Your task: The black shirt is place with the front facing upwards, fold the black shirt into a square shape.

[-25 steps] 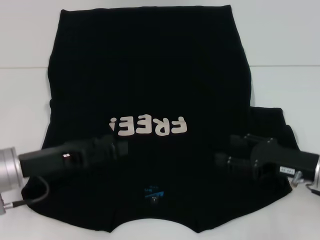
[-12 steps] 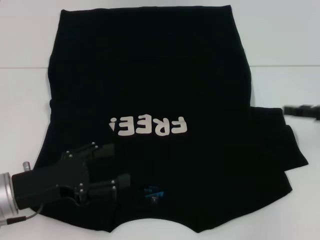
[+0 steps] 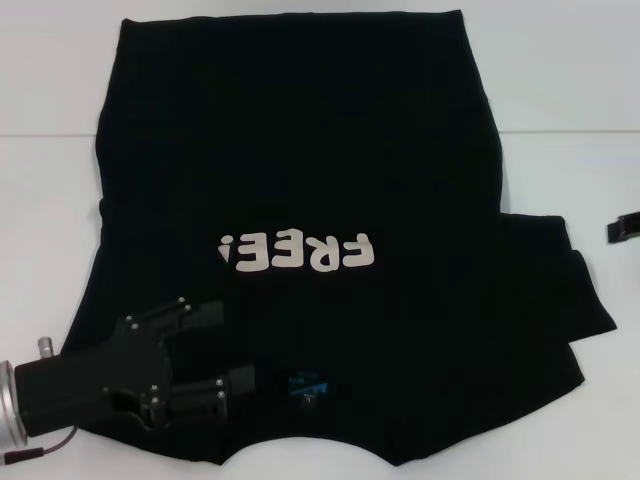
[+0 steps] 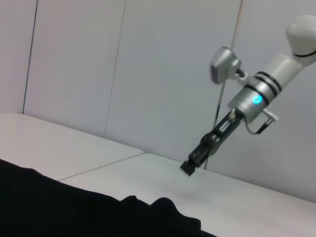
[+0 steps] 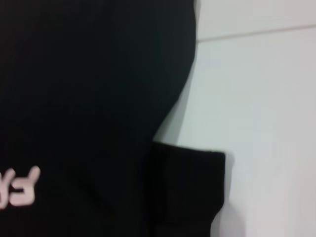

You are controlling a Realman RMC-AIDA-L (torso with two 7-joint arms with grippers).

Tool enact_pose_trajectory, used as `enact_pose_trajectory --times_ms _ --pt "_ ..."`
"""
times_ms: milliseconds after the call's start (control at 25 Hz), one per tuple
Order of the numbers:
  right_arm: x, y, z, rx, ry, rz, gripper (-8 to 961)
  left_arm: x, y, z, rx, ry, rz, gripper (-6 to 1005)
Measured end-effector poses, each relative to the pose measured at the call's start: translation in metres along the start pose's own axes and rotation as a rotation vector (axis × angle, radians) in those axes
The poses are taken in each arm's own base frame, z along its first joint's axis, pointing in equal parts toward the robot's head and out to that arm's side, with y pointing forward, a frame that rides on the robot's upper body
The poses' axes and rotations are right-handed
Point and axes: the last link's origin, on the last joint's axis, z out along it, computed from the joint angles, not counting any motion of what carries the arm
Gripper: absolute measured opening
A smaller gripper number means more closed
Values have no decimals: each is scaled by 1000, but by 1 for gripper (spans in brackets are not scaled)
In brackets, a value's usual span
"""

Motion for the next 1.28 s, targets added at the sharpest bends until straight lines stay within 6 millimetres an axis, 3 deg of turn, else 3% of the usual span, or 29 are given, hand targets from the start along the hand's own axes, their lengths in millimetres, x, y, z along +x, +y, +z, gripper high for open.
enact_pose_trajectory --times_ms 400,880,1280 --pt "3 6 48 2 34 16 785 -3 2 0 3 -3 -6 879" --pt "7 18 67 -1 47 -4 730 -4 1 0 8 -3 -9 874" --pt "7 23 71 6 54 -22 684 -5 0 1 17 -8 -18 870"
